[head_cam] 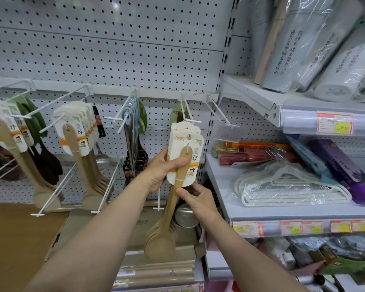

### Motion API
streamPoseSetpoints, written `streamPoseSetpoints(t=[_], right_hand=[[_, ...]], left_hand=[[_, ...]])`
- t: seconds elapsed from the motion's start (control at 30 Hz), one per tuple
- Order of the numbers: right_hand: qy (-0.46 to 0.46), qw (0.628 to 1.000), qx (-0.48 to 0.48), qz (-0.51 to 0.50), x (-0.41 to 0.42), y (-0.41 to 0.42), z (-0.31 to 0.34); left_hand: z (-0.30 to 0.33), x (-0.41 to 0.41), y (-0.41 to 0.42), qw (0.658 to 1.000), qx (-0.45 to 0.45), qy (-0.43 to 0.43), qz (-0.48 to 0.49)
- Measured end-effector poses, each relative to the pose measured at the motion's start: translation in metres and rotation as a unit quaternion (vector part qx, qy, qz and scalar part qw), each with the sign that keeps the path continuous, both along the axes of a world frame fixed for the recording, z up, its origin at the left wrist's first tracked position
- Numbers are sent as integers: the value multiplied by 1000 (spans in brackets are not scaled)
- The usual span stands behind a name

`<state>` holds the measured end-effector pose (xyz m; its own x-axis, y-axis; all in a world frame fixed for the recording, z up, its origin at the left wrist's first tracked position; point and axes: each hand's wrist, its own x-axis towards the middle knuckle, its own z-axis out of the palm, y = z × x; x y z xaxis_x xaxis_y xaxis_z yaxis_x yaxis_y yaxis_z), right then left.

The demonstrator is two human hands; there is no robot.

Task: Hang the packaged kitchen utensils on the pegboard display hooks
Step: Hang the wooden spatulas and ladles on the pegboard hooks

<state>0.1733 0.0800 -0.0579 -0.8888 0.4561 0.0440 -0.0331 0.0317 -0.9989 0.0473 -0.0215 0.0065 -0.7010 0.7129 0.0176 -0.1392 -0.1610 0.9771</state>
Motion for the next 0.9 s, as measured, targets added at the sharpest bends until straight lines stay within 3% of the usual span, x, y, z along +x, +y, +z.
streamPoseSetpoints(t=[0.9], right_hand=[[-14, 998, 54, 23, -5, 0, -7]], left_hand=[[2, -5, 4, 999, 33, -10, -11]])
